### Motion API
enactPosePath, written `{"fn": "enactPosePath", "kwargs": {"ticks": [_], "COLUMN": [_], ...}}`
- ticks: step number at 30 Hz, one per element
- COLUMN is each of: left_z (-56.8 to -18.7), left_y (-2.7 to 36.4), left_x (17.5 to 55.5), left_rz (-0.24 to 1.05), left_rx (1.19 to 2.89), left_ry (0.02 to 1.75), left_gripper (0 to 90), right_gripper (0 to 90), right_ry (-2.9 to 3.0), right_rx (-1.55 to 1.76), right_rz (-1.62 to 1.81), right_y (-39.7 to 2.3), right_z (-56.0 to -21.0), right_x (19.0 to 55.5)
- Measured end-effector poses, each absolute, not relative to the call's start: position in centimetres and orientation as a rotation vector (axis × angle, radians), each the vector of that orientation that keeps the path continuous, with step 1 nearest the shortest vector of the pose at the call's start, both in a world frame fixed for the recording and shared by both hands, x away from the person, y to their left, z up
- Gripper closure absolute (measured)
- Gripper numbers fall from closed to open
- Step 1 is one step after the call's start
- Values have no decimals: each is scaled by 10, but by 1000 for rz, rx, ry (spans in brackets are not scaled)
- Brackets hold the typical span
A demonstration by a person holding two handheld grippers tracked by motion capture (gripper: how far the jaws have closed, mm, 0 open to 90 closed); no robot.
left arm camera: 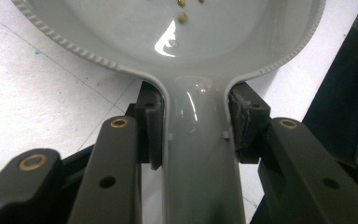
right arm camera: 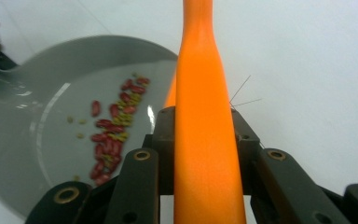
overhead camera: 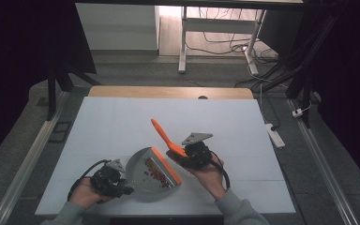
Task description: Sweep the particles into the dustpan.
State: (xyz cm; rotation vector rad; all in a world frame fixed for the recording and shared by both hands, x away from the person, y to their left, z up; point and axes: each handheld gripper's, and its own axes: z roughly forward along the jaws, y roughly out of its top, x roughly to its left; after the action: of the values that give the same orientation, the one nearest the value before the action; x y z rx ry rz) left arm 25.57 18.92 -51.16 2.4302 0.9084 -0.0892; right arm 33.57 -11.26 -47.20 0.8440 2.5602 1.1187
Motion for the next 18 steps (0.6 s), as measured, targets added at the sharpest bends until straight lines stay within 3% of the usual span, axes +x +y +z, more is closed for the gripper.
{"fn": "enactPosePath", "kwargs": {"ticks": [9, 18], "left_z": [-512, -514], "left_y": [189, 190], "left_x": [255, 255], "left_rz": [-85, -77], "left_rx": [2421, 2392], "left_ry": [910, 900], "left_gripper": [618, 617], "right_gripper": [708, 709], "right_ry": [2672, 2614], "right_rx": [825, 851], "right_rz": [1058, 1155], "right_y": [-100, -120], "right_z": [-492, -473], "right_x": [333, 333]}}
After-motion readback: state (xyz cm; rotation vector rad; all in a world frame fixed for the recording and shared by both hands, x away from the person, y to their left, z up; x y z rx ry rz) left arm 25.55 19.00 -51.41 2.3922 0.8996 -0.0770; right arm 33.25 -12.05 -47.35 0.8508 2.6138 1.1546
